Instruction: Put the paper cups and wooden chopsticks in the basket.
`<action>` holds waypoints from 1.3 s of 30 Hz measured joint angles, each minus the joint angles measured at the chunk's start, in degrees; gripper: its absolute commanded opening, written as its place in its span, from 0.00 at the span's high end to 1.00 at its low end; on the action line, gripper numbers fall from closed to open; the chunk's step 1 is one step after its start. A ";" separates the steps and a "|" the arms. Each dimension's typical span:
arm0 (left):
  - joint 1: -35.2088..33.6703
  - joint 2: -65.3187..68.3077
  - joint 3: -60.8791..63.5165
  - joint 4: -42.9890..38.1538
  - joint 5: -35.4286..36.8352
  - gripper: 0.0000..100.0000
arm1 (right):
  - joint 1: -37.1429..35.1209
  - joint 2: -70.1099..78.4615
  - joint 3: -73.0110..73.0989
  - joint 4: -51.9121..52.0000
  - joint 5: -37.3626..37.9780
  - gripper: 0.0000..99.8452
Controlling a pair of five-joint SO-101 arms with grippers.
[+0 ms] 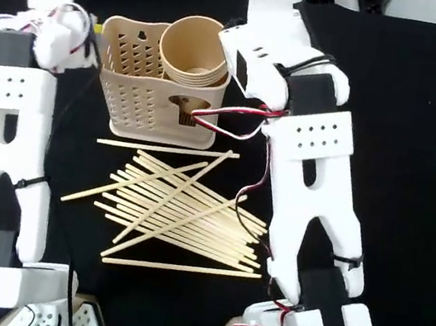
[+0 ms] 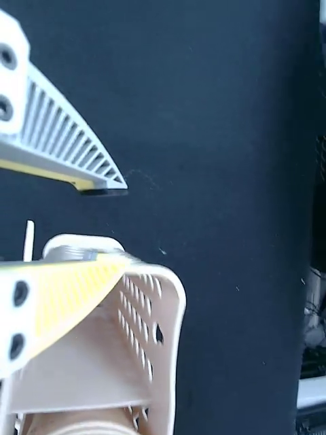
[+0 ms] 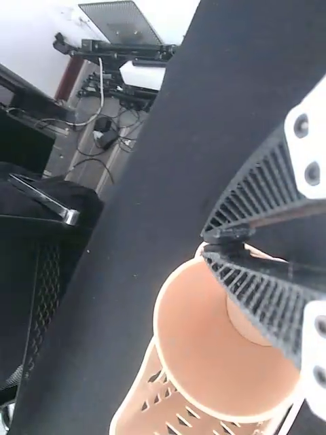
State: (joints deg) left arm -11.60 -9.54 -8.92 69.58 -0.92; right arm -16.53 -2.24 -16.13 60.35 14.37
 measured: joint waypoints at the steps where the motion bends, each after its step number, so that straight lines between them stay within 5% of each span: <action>1: -0.35 0.00 -0.88 1.58 0.00 0.83 | 0.00 0.53 0.00 0.00 0.00 0.99; 16: -9.41 -6.07 4.48 14.59 -1.49 0.83 | 0.00 2.99 3.25 -0.97 -0.09 0.99; 29: -9.67 -40.35 63.47 -14.24 -3.87 0.83 | -1.67 -3.43 2.73 -0.53 -0.09 0.99; 39: -9.67 -57.49 84.84 -23.03 -3.87 0.83 | -3.52 -4.66 10.73 -0.53 -0.09 0.99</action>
State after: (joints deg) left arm -21.27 -67.03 75.91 46.55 -4.79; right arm -20.04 -6.90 -5.41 59.82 14.29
